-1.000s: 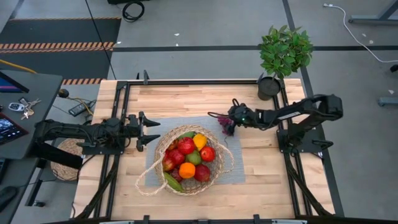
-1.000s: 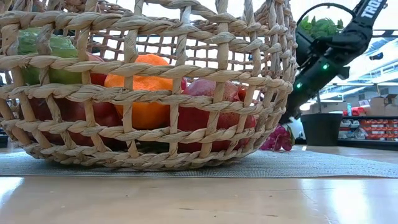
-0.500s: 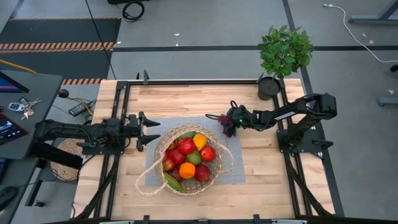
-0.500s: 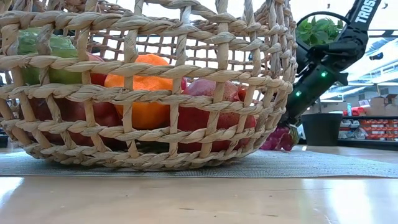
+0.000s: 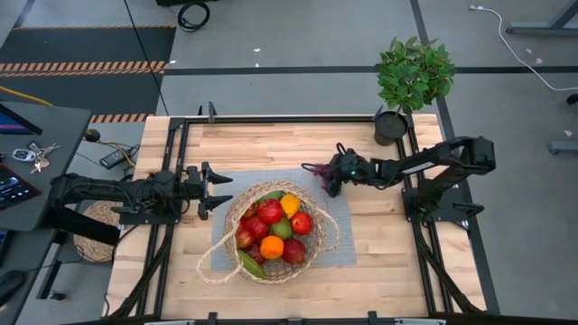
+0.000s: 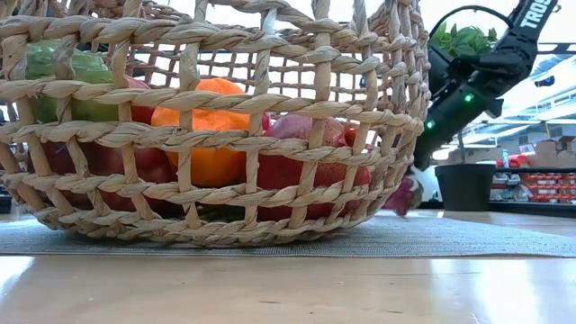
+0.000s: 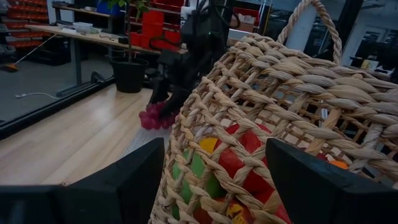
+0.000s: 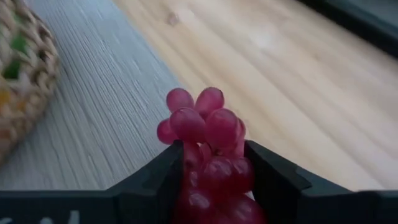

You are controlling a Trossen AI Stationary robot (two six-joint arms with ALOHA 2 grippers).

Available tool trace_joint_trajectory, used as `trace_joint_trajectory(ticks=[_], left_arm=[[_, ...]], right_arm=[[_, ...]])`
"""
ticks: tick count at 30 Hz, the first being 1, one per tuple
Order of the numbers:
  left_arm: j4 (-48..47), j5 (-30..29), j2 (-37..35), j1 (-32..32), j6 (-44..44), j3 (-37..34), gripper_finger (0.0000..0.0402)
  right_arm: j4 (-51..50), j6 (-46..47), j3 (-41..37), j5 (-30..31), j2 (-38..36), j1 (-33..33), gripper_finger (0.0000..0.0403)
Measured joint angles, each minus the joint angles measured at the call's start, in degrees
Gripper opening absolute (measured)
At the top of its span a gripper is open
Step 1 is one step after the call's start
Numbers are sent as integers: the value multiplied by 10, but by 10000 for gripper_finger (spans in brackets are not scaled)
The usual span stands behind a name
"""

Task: Build produce basket
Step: Put the purple grapes into the brown basket

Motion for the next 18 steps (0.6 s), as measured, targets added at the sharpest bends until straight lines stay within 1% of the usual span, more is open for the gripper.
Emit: trace_joint_trajectory(ticks=[5,13,16,18], left_arm=[[0,0,0,0,0,0,286],[0,0,0,0,0,0,286],[0,0,0,0,0,0,286],[0,0,0,0,0,0,286]], right_arm=[[1,-15,0,0,-48,0,170],[4,-59,0,0,-167,0,170],[17,-69,0,0,-214,0,170],[44,-71,0,-3,-242,2,170]])
